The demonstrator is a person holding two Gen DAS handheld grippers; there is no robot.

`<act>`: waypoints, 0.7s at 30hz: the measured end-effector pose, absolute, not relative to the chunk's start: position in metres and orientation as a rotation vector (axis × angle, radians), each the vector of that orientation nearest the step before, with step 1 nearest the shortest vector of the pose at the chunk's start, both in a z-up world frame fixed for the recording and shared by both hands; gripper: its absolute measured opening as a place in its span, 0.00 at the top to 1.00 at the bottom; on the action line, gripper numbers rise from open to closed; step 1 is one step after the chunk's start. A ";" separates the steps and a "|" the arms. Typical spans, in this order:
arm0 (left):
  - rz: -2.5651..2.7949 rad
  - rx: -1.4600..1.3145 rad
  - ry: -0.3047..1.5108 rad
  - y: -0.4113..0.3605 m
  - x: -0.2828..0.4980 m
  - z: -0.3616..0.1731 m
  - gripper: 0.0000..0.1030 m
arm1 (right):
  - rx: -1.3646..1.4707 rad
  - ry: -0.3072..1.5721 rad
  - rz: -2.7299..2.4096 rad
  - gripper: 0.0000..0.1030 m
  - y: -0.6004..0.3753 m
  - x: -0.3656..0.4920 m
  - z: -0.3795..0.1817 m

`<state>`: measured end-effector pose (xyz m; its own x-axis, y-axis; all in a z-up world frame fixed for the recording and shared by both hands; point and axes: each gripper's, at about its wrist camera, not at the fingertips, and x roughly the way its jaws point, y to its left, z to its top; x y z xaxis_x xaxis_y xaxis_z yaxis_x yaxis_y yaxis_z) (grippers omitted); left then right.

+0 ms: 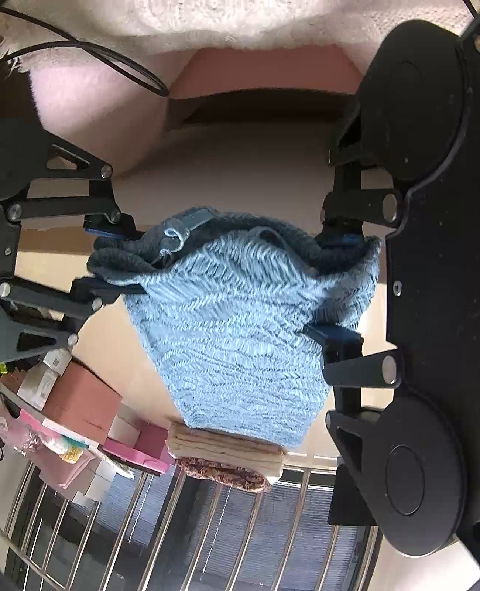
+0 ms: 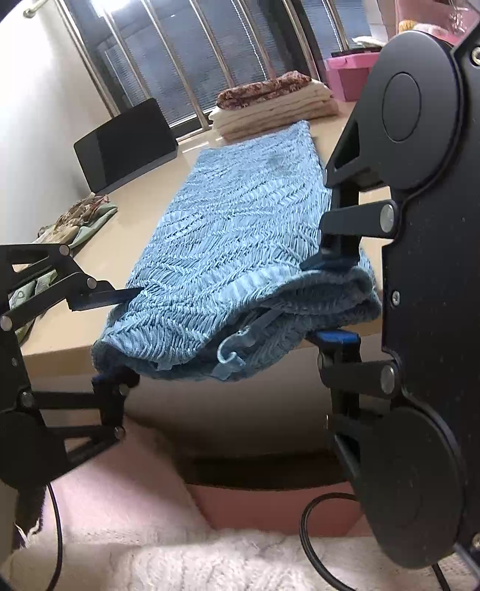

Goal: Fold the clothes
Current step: 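Move both grippers to the strip's end and grasp its corners, then lift the strip end with both grippers and fold it toward the middle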

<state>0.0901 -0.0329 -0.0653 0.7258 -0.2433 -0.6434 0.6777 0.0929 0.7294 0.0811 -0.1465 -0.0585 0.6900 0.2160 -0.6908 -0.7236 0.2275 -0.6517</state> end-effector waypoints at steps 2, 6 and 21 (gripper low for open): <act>-0.708 1.298 0.397 -0.032 0.088 -0.063 0.68 | -1.172 0.521 0.684 0.81 -0.146 0.079 -0.056; -0.703 1.281 0.398 -0.031 0.084 -0.060 0.74 | -1.155 0.523 0.674 0.88 -0.146 0.079 -0.050; -0.858 1.164 0.614 -0.028 0.074 -0.009 0.85 | -1.020 0.661 0.773 0.90 -0.148 0.068 0.009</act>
